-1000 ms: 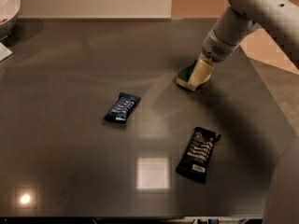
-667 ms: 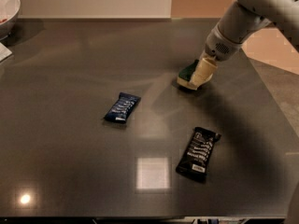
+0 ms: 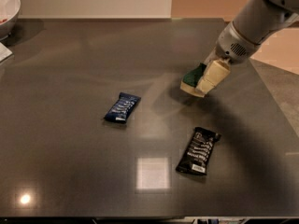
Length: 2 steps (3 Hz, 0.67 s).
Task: Move sponge near rxbar chocolate
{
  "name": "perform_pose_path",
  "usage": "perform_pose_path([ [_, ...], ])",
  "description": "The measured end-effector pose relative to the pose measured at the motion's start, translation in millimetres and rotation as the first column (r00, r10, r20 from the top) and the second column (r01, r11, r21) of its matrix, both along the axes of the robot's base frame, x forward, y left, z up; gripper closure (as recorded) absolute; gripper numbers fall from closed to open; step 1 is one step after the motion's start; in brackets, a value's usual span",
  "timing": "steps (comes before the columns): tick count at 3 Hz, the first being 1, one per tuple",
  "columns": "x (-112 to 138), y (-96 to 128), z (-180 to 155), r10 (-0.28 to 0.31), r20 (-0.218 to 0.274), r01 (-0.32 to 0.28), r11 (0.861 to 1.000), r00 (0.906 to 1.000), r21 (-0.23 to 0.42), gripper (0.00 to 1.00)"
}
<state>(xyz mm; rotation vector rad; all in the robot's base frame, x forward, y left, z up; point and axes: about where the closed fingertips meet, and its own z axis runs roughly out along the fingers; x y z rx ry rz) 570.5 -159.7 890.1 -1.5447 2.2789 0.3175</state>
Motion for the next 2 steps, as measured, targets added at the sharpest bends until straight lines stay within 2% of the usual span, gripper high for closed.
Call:
perform_pose_path([
  [1, -37, -1, 4, 0.035, -0.023, -0.035, 0.999, 0.9991, 0.005, 1.00],
  [2, -73, -6, 2, 0.059, -0.048, -0.059, 0.998, 0.9971, 0.003, 0.91],
])
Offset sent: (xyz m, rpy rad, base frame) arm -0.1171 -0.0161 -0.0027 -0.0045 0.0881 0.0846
